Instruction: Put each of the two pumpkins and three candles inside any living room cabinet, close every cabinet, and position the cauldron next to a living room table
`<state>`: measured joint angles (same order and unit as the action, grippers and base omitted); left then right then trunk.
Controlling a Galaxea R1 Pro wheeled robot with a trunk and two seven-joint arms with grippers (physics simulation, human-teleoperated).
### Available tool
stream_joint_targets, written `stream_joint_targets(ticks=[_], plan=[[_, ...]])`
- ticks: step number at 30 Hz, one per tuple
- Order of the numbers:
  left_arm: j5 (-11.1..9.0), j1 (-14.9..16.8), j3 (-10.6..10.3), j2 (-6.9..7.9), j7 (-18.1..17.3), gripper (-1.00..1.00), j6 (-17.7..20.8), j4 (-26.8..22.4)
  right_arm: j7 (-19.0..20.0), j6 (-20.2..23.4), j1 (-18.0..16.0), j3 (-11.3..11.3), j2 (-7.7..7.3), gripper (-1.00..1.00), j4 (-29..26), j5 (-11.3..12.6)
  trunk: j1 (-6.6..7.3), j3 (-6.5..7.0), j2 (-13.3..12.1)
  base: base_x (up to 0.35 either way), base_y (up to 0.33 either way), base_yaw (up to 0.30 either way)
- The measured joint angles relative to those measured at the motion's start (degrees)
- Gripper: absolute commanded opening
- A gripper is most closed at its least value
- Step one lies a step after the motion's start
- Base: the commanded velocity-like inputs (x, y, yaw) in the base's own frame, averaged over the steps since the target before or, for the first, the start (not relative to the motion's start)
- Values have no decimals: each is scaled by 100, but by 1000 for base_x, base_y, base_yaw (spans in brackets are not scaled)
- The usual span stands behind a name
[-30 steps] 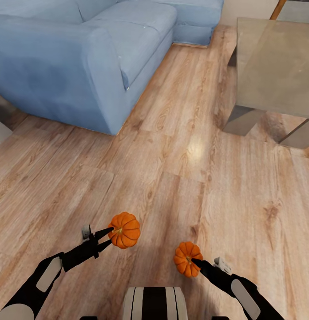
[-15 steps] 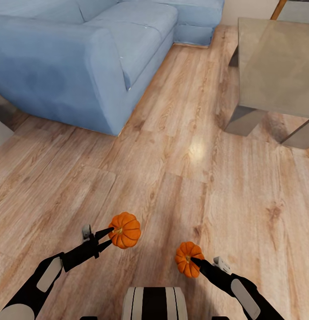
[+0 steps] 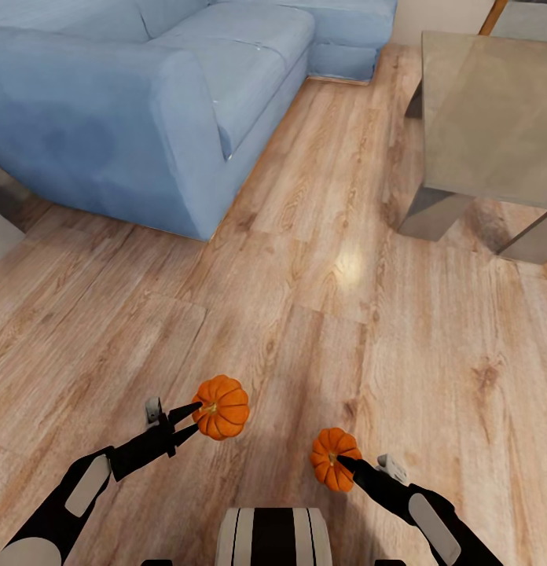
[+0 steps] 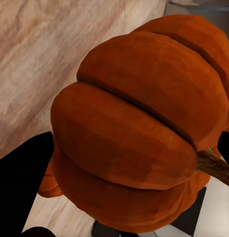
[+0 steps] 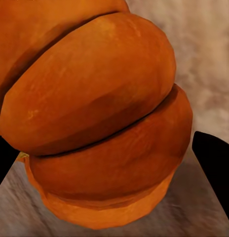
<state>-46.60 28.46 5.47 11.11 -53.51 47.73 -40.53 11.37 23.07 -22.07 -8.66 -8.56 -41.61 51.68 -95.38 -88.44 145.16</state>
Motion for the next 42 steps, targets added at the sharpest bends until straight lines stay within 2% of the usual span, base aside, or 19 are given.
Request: stream_joint_targets(ticks=[20,22,24,35,42], plan=[[3,3,3,12,1,-100,-1,1,16,-7,1,-2,-8,-100,5,-5,0,0,0,0,0,0],[-13,4,3,17,-1,-100,11,1,-86,-5,3,-7,-6,-100,7,-12,4,43,-3,0,0,0],[-9,3,2,18,0,-100,8,0,-86,-16,2,18,-8,-100,16,-118,9,87,-6,0,0,0],[-9,4,2,20,0,-100,6,0,-51,7,3,52,-17,-100,5,-80,37,331,-20,0,0,0],[-9,6,2,14,-1,-100,8,1,618,120,7,54,-36,-100,-82,-54,55,487,-30,0,0,0]])
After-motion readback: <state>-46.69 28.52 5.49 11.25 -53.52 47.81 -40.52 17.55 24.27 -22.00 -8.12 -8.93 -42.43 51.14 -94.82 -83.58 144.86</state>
